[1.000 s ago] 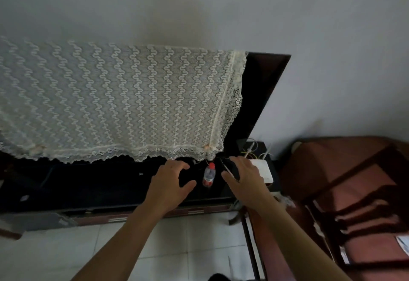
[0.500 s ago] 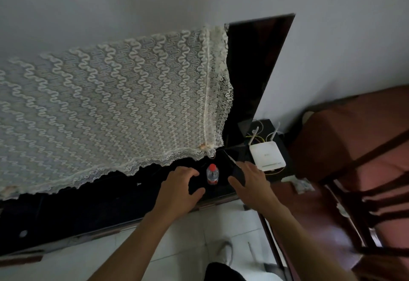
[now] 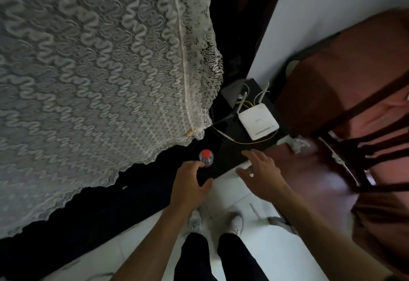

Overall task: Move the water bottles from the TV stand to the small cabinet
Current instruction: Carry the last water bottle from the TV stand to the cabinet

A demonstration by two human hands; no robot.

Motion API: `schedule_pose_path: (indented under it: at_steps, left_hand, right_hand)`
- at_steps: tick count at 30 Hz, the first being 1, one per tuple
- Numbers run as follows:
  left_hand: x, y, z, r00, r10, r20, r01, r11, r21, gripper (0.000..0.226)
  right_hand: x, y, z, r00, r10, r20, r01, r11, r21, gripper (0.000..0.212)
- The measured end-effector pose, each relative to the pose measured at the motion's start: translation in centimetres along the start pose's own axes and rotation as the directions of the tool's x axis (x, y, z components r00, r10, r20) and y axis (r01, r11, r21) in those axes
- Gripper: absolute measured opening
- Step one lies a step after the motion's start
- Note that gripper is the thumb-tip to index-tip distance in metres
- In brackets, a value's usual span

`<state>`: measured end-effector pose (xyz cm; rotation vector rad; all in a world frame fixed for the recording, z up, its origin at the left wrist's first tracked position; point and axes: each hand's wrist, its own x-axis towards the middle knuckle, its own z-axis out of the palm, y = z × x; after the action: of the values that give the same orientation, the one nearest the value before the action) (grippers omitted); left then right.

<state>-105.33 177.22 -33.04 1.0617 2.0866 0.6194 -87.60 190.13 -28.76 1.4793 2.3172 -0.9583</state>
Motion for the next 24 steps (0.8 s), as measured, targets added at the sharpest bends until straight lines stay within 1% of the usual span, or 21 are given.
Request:
schedule_pose_path:
  at_steps: [3, 6, 8, 11, 15, 17, 21, 24]
  left_hand:
    - [1.9, -2.0, 0.8, 1.000, 0.025, 0.012, -0.025, 0.999, -0.033, 0.045]
    - [4.3, -4.2, 1.8, 0.999, 0.035, 0.012, -0.035, 0.999, -0.031, 0.045]
    - [5.7, -5.6, 2.7, 1.000, 0.012, 0.017, -0.011, 0.999, -0.049, 0.051]
    - [7.8, -7.3, 4.3, 1.000, 0.002, 0.028, 0.000, 0.998, -0.069, 0.062]
    - [10.5, -9.0, 7.1, 0.999, 0.027, 0.024, -0.025, 0.997, -0.071, 0.073]
    - [11.6, -10.0, 8.6, 1.000, 0.031, 0.003, -0.030, 0.997, -0.064, 0.077]
    - [13.7, -11.7, 11.0, 0.999, 0.044, -0.032, -0.047, 0.995, -0.093, 0.076]
    - [15.2, -12.3, 12.4, 0.991, 0.056, -0.120, -0.069, 0.991, -0.110, 0.073]
  right_hand:
    - [0.9, 0.5, 2.4, 1.000, 0.010, 0.014, -0.010, 1.000, 0.030, 0.064]
    - [2.7, 1.0, 5.0, 0.999, 0.032, 0.026, -0.033, 0.998, 0.058, 0.065]
    - [3.8, 1.4, 6.7, 0.999, 0.050, 0.021, -0.052, 0.996, 0.074, 0.067]
    - [5.3, 2.2, 9.0, 0.996, 0.091, -0.008, -0.089, 0.988, 0.126, 0.079]
    - [7.1, 3.7, 11.6, 0.991, 0.131, -0.010, -0.127, 0.976, 0.176, 0.064]
    - [7.9, 4.4, 12.7, 0.990, 0.137, -0.024, -0.130, 0.974, 0.187, 0.062]
    - [8.9, 5.9, 14.4, 0.986, 0.156, -0.055, -0.139, 0.963, 0.233, 0.061]
    - [9.4, 7.1, 15.5, 0.980, 0.187, -0.072, -0.163, 0.952, 0.260, 0.061]
